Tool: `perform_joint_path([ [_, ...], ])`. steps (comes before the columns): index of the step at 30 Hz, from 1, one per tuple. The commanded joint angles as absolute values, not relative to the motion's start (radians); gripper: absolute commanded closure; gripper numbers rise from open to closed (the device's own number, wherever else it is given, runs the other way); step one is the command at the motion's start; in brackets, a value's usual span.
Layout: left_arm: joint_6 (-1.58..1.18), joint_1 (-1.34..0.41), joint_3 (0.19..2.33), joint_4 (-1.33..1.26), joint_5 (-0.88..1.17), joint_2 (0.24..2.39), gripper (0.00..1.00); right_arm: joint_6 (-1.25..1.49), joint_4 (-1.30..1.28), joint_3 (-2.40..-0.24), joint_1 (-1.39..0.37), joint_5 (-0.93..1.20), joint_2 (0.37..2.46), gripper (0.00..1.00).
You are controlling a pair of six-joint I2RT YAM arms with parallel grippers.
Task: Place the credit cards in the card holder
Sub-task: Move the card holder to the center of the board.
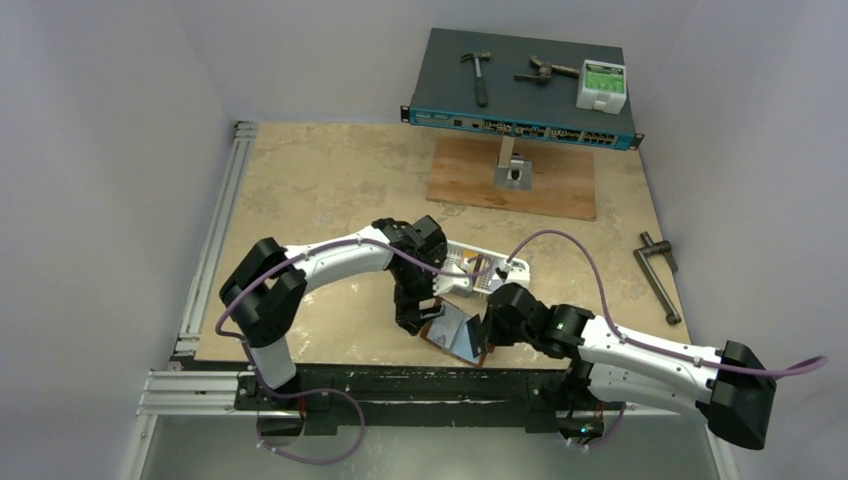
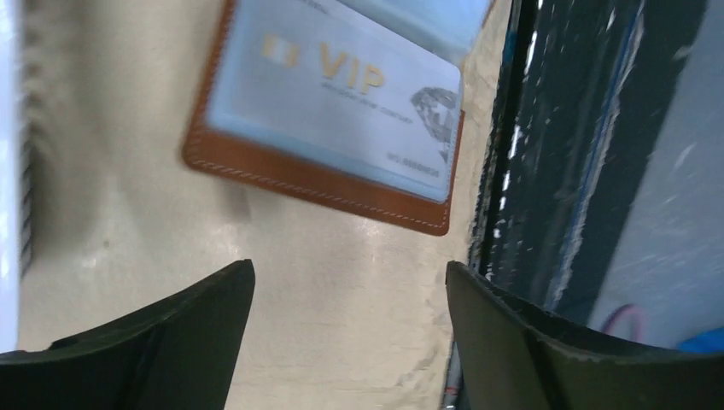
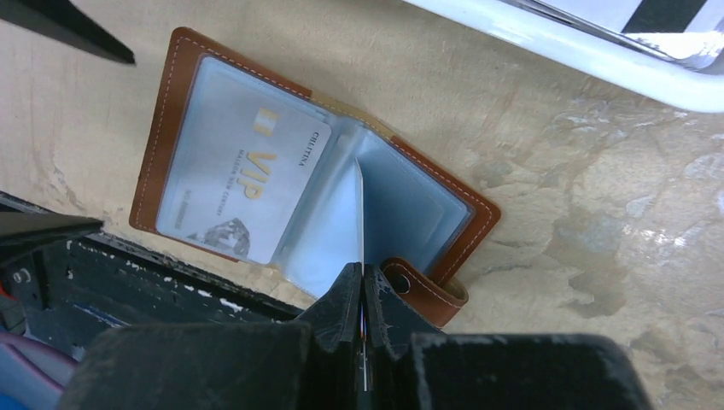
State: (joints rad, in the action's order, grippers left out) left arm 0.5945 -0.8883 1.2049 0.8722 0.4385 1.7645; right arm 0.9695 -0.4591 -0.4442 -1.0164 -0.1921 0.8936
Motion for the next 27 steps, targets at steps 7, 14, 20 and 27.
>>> perform_joint_path([
  [7,0.161,-0.707,1.242,0.859,0.876,1.776,0.0,0.99,-0.345,-0.41,-1.023,-0.206,0.887,1.0],
  [14,0.01,-0.699,1.126,0.729,0.919,1.794,0.0,0.997,-0.254,-0.36,-1.023,-0.175,0.909,1.0],
  [20,-0.11,-0.701,1.123,0.687,0.884,1.88,0.0,1.026,-0.242,-0.334,-1.023,-0.181,0.908,1.0],
  [27,-0.205,-0.703,1.053,0.543,0.885,1.887,0.0,1.061,-0.242,-0.306,-1.023,-0.183,0.879,1.0],
])
